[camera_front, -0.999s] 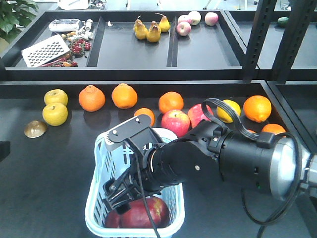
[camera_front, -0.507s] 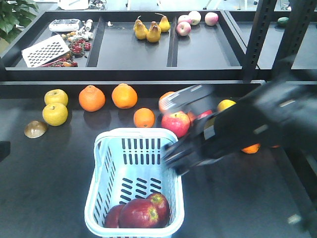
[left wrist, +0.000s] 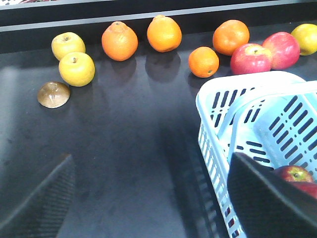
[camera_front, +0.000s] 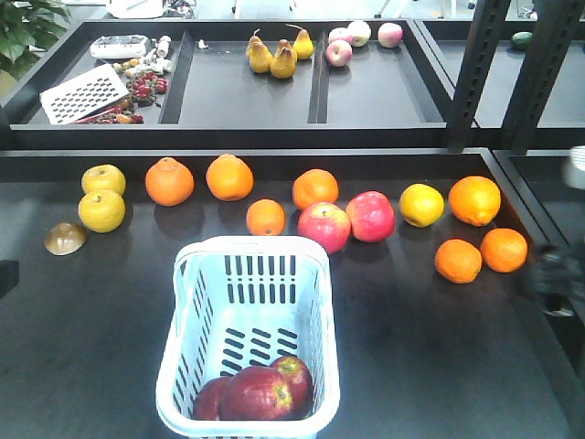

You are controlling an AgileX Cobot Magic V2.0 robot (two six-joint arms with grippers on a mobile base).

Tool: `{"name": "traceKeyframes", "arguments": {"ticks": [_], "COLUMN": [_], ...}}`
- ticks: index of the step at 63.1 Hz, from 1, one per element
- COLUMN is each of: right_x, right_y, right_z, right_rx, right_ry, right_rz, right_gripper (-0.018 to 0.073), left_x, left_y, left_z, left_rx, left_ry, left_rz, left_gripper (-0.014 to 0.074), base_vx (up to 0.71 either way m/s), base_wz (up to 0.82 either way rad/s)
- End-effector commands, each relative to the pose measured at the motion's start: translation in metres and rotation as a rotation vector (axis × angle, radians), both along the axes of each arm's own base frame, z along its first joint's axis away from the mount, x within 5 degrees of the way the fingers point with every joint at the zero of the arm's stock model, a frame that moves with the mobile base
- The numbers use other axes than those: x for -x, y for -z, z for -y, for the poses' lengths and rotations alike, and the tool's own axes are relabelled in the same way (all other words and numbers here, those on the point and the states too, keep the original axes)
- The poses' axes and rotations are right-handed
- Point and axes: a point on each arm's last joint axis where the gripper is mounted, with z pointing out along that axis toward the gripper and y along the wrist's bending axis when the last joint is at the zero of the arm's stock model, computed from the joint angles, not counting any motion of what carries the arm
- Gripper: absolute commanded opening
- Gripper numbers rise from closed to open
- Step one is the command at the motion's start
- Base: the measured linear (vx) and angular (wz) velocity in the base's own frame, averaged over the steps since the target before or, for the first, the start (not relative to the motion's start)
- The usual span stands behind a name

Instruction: Pick three apples into basket with both arms

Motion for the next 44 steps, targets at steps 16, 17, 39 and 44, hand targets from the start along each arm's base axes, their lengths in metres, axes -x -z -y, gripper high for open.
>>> {"name": "traceKeyframes", "arguments": {"ticks": [16, 17, 39, 44], "right_x": [0.046, 0.047, 0.050, 0.050], "right_y": [-0.026, -0.027, -0.030, -0.031], "right_z": [0.011, 0.011, 0.011, 0.011], "right_rx": [-0.033, -0.034, -0.035, -0.034], "right_ry": [0.062, 0.062, 0.061, 0.061], "right_rz": [0.221, 0.225, 0.257, 0.268], "right_gripper": [0.0563, 0.0559, 0.0472, 0.0414], "left_x": [-0.002, -0.002, -0.002, -0.002], "left_y": [-0.014, -0.014, -0.014, -0.014], "left_z": [0.000, 0.000, 0.000, 0.000], "left_rx": [0.027, 0.027, 0.028, 0.027], "left_ry": [-0.012, -0.012, -0.012, -0.012], "left_rz": [0.088, 0.088, 0.087, 0.084], "left_gripper": [0.0588, 0.0588, 0.0588, 0.0584], "base_vx": [0.00, 0.00, 0.00, 0.00], "base_wz": [0.00, 0.00, 0.00, 0.00]}}
